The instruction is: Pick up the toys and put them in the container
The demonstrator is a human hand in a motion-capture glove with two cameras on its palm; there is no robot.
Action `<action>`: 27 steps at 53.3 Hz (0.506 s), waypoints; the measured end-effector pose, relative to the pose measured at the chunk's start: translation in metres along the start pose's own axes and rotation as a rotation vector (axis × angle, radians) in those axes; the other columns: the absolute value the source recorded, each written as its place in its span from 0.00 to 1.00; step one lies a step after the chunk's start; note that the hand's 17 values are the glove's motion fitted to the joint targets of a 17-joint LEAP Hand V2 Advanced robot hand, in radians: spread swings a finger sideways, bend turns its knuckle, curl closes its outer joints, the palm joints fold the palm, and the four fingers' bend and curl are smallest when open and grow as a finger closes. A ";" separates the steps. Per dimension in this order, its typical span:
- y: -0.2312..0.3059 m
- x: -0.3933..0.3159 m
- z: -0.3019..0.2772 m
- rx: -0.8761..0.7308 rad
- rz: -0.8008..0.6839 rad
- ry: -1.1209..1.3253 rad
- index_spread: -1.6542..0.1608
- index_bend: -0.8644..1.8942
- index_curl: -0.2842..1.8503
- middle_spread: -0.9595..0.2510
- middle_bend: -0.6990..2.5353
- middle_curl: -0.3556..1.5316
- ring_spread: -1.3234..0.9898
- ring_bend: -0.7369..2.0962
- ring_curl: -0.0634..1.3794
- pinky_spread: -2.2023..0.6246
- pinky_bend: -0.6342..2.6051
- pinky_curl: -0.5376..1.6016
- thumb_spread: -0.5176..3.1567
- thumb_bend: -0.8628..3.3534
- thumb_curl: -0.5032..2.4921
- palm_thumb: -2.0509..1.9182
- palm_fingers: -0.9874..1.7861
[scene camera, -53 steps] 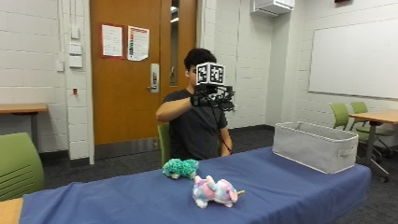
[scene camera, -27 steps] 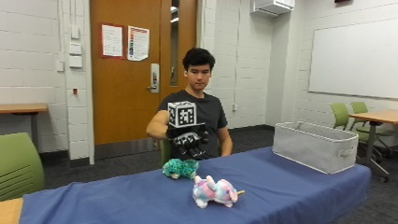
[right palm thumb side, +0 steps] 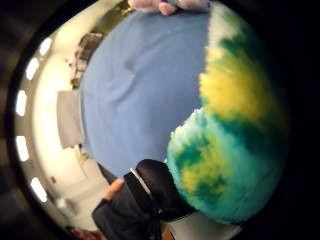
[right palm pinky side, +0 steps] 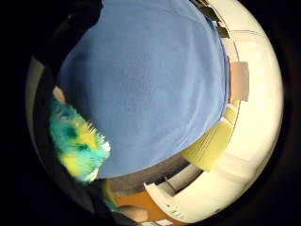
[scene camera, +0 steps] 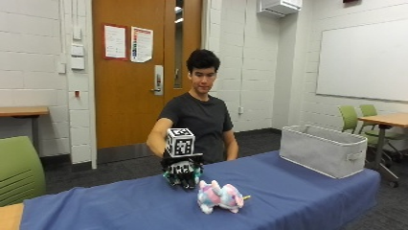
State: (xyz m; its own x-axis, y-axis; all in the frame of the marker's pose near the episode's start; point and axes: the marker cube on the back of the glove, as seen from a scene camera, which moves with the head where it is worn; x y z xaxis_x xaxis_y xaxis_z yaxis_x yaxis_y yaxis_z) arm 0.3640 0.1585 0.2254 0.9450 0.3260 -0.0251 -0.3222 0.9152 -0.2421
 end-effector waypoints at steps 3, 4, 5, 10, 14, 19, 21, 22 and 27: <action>0.005 -0.001 0.004 0.001 -0.006 0.020 0.75 0.43 0.39 0.69 0.28 0.40 0.42 0.39 0.19 0.74 0.36 0.41 0.38 0.18 0.23 0.49 0.42; 0.006 -0.001 0.004 0.004 -0.006 0.024 0.75 0.43 0.40 0.69 0.27 0.40 0.41 0.39 0.18 0.74 0.36 0.41 0.38 0.18 0.23 0.49 0.42; 0.006 -0.001 0.005 0.009 -0.004 0.026 0.75 0.43 0.39 0.69 0.28 0.40 0.41 0.39 0.19 0.74 0.36 0.41 0.38 0.18 0.23 0.48 0.41; 0.007 0.001 0.003 0.005 0.003 0.009 0.74 0.44 0.40 0.68 0.27 0.39 0.41 0.37 0.18 0.75 0.38 0.41 0.41 0.20 0.23 0.51 0.43; 0.008 0.001 0.000 0.018 0.010 -0.002 0.74 0.45 0.40 0.67 0.27 0.39 0.41 0.36 0.18 0.74 0.39 0.42 0.44 0.21 0.24 0.54 0.44; 0.010 -0.002 -0.003 0.053 0.019 0.010 0.74 0.45 0.40 0.66 0.27 0.39 0.39 0.39 0.19 0.73 0.39 0.41 0.46 0.23 0.26 0.57 0.48; 0.009 -0.004 -0.005 0.063 0.023 0.019 0.74 0.45 0.40 0.66 0.28 0.39 0.39 0.40 0.20 0.72 0.38 0.41 0.47 0.23 0.26 0.58 0.50; 0.008 -0.005 -0.007 0.067 0.026 0.024 0.73 0.44 0.40 0.65 0.28 0.39 0.38 0.42 0.21 0.71 0.38 0.41 0.48 0.24 0.27 0.60 0.53; 0.006 -0.008 -0.014 0.110 0.036 0.051 0.73 0.40 0.38 0.65 0.29 0.40 0.38 0.46 0.22 0.69 0.40 0.41 0.49 0.26 0.29 0.63 0.60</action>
State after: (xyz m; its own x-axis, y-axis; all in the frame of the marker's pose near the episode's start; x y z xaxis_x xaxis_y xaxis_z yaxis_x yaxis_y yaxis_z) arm 0.3555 0.1578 0.2107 0.9335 0.3493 -0.0814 -0.3575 0.9244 -0.1326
